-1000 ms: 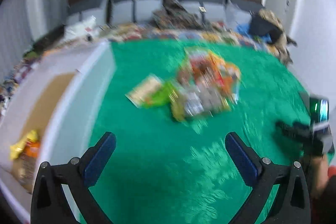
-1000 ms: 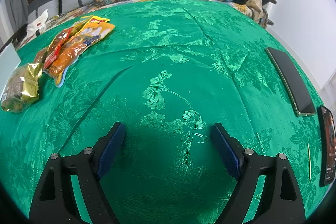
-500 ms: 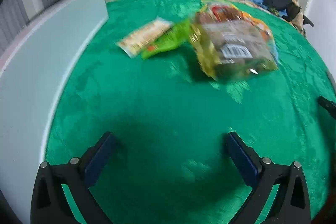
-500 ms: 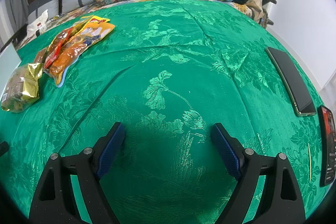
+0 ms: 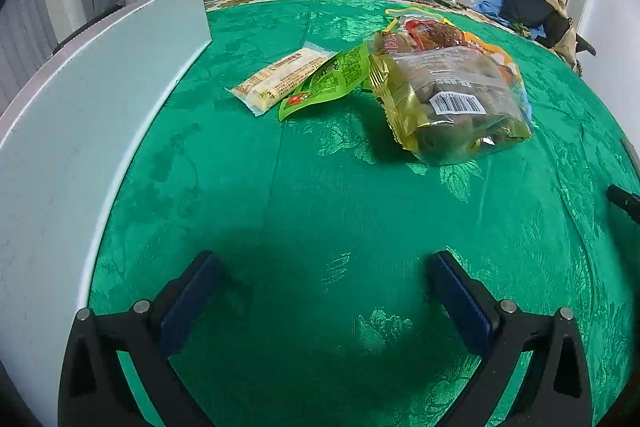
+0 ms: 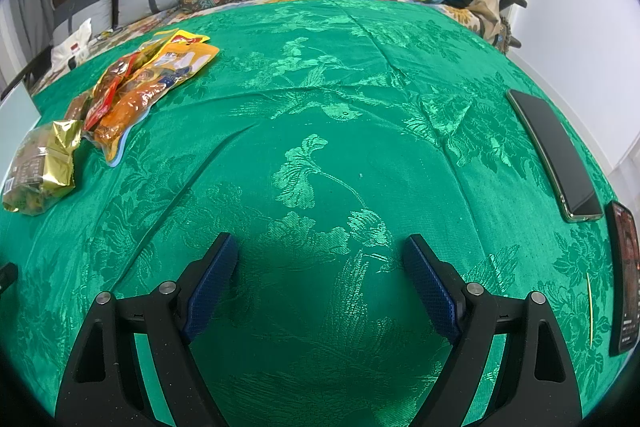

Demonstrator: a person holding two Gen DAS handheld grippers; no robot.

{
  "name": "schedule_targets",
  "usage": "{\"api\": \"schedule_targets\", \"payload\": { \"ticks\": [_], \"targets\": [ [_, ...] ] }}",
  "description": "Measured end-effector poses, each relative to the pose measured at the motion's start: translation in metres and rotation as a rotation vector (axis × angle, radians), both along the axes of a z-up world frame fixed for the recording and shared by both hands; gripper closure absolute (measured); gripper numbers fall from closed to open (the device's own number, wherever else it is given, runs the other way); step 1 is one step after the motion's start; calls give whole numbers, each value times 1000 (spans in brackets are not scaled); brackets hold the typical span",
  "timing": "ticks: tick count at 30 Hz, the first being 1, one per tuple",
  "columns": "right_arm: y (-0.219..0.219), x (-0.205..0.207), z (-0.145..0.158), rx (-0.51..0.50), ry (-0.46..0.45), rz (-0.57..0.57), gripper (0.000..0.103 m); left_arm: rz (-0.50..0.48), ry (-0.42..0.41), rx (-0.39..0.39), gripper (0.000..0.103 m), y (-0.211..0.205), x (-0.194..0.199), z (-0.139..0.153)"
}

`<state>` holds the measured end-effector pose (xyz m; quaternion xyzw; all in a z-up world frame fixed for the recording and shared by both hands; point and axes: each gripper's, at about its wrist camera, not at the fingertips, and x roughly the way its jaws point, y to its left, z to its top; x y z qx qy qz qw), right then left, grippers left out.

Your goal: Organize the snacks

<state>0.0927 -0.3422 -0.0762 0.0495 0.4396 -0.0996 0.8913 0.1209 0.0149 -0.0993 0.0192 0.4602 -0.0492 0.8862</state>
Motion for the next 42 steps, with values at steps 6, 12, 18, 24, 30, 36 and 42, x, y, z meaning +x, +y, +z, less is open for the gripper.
{"api": "schedule_targets", "payload": {
  "ticks": [6,12,18,24,30,36,42],
  "targets": [
    [0,0,0,0,0,0,15,-1,1,-1,0,0,0,0],
    [0,0,0,1,0,0,15,-45,89,-9,0,8,10,8],
    [0,0,0,0,0,0,15,6,3,-32,0,33,65,63],
    [0,-1,0,1,0,0,15,-59,168,52,7,31,156,43],
    [0,-1,0,0,0,0,15,-176,170,71,18,24,179,26],
    [0,-1,0,0,0,0,15,-125,205,-98,73,35,177,20],
    [0,-1,0,0,0,0,15,-38,218,-130,73,42,121,20]
  ]
}}
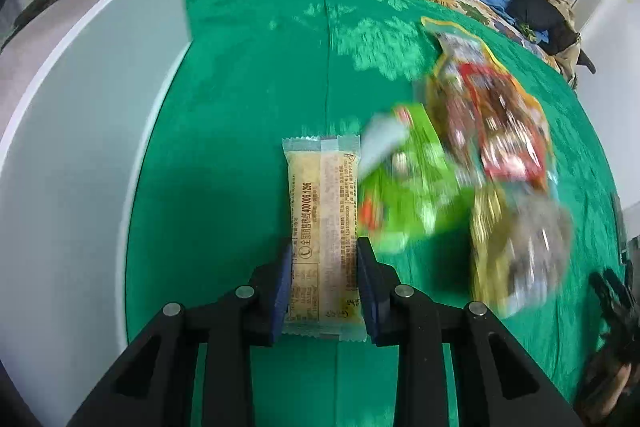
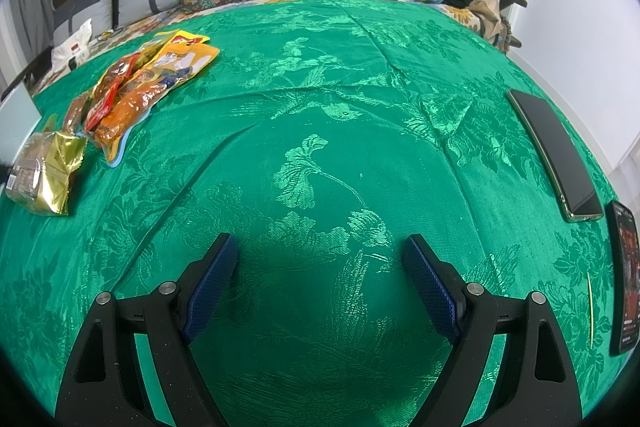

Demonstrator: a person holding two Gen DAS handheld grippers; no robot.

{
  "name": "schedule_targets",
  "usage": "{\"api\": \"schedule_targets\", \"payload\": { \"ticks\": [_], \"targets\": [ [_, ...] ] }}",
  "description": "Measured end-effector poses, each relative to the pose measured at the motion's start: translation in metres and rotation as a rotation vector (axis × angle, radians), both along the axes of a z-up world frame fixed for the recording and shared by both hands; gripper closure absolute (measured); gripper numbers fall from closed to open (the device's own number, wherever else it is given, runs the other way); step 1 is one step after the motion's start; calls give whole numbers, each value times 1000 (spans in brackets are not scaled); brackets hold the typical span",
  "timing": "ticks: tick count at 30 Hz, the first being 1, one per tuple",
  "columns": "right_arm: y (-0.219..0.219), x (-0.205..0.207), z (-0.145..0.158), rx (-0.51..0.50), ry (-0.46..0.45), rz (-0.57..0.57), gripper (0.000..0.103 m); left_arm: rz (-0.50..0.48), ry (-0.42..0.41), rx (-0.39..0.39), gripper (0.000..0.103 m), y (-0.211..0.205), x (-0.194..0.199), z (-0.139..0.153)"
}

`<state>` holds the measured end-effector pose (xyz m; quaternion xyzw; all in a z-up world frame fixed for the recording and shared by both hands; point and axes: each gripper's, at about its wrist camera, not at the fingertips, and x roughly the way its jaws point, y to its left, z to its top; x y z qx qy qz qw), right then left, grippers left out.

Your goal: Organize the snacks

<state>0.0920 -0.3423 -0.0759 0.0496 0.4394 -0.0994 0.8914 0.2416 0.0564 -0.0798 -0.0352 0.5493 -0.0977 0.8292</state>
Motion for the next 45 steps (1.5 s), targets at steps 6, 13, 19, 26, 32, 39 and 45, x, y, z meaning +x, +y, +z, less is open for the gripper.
{"api": "schedule_targets", "payload": {
  "ticks": [6,13,19,26,32,39,45],
  "targets": [
    [0,0,0,0,0,0,15,-17,-5,49,73,-3,-83,-1],
    [0,0,0,0,0,0,15,15,-89,64,9,-10,-91,-10],
    [0,0,0,0,0,0,15,8,-166,137,0,-12,-87,-19],
    [0,0,0,0,-1,0,15,20,-209,133,0,-10,-90,-20],
    [0,0,0,0,-1,0,15,32,-218,134,0,-9,-90,-21],
    [0,0,0,0,-2,0,15,32,-217,134,0,-9,-90,-21],
    [0,0,0,1,-2,0,15,34,-215,134,0,-9,-90,-21]
  ]
}}
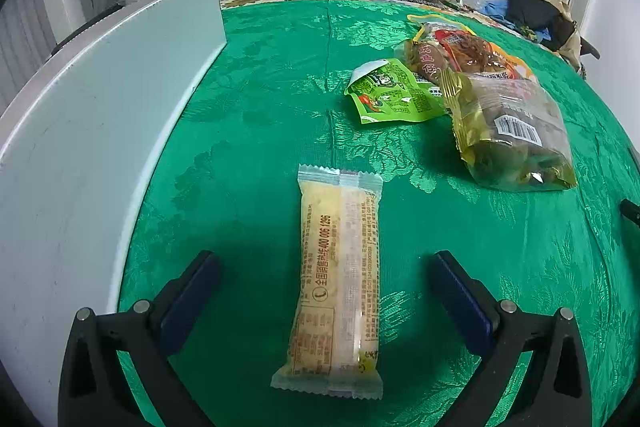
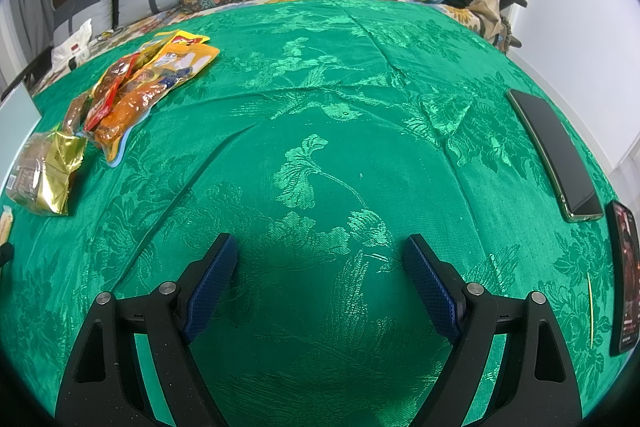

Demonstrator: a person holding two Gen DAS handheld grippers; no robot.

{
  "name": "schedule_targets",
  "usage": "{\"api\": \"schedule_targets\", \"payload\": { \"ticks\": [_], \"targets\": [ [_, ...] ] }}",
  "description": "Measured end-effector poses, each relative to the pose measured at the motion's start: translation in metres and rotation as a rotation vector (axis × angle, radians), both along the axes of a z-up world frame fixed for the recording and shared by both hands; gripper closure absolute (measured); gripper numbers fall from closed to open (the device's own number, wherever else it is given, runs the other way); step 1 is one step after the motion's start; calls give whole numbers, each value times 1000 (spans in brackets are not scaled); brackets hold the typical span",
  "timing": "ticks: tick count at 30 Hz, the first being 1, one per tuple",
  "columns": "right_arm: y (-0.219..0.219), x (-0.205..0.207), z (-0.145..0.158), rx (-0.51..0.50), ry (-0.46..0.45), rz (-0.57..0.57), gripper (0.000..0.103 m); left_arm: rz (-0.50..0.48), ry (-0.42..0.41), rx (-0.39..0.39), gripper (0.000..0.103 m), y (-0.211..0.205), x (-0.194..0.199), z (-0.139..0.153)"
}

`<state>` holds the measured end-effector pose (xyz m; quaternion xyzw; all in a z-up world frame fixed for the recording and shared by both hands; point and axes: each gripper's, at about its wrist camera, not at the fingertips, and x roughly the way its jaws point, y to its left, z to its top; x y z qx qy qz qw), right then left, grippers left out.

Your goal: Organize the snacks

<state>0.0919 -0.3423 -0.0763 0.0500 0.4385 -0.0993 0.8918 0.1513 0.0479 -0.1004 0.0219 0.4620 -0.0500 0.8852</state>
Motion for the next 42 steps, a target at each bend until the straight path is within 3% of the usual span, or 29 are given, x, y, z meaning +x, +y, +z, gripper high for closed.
{"api": "schedule_targets", "payload": {
  "ticks": [8,11,15,19,22,28,30,32,35,42],
  "targets": [
    [1,0,0,-3,0,0,15,64,10,-5,0,13,-2,1],
    [14,16,9,-27,73,50,19,66,7,-5,0,12,-2,0],
    [85,50,64,25,-19,275,17,69,5,-5,0,11,-2,0],
    [179,110,93,186,31,522,17,68,5,-5,0,12,-2,0],
    [251,156,75,182,181,640,19,68,5,-5,0,12,-2,0],
    [333,194,12,-38,365,673,24,66,3,-7,0,11,-3,0],
    [335,195,3,-85,379,651,43,66,3,-6,0,11,-3,0],
    [329,195,6,-52,376,622,54,66,3,-7,0,11,-3,0],
    [310,198,27,54,354,582,82,68,2,-7,0,10,-3,0],
    [230,205,39,387,345,412,86,68,2,-7,0,10,-3,0]
  ]
}}
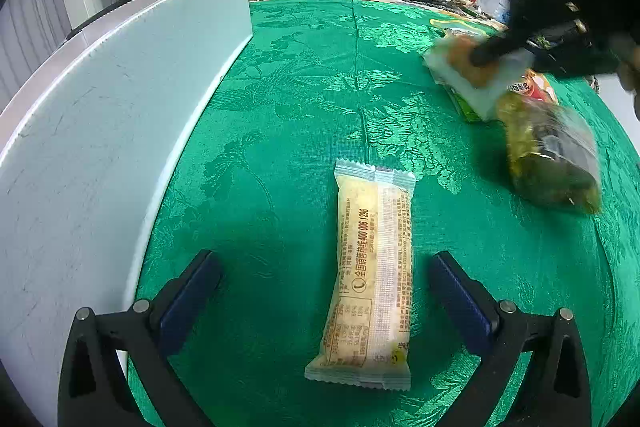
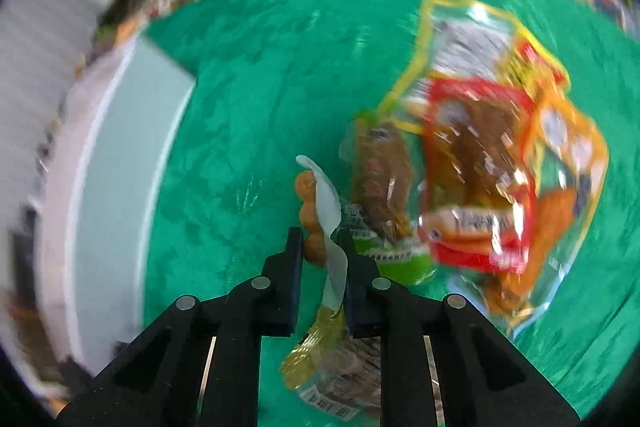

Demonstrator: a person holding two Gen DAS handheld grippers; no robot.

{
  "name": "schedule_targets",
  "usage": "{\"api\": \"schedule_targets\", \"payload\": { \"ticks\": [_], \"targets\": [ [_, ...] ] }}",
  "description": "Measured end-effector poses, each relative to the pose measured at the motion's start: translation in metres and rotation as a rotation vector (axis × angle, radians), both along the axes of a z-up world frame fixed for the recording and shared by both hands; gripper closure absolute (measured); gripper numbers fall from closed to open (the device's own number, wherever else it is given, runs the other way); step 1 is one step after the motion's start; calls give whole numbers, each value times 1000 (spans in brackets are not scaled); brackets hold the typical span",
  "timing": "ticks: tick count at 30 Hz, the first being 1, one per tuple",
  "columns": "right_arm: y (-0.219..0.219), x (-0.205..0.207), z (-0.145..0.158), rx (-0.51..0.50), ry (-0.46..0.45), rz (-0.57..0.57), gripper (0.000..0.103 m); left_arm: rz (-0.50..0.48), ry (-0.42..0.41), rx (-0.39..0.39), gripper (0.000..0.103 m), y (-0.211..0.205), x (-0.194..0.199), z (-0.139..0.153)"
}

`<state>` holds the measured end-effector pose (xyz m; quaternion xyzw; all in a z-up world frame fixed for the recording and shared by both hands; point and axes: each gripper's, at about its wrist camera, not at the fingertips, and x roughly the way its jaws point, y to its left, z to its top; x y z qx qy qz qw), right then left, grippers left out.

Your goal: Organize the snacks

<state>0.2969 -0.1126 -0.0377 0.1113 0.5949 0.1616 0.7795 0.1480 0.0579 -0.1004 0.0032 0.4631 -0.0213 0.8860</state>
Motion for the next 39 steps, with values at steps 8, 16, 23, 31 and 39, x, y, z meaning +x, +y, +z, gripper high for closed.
{"api": "schedule_targets", "payload": {
  "ticks": [8,16,23,31,39],
  "targets": [
    [-46,-9,0,275,13,-150,86,-27,14,-8,1,0,1,1],
    [-73,-73,56,361,-169,-84,86,-72,57,-114,74,11,-5,14],
    [-127,-172,34,315,-208,-123,86,-35,56,-304,75,15,-43,29],
    [-125,-222,19,291,-196,-117,86,-24,-49,-421,75,40,-92,99],
    [22,-205,102,437,-293,192,85,185,-165,-330,74,152,-119,157]
  ]
}}
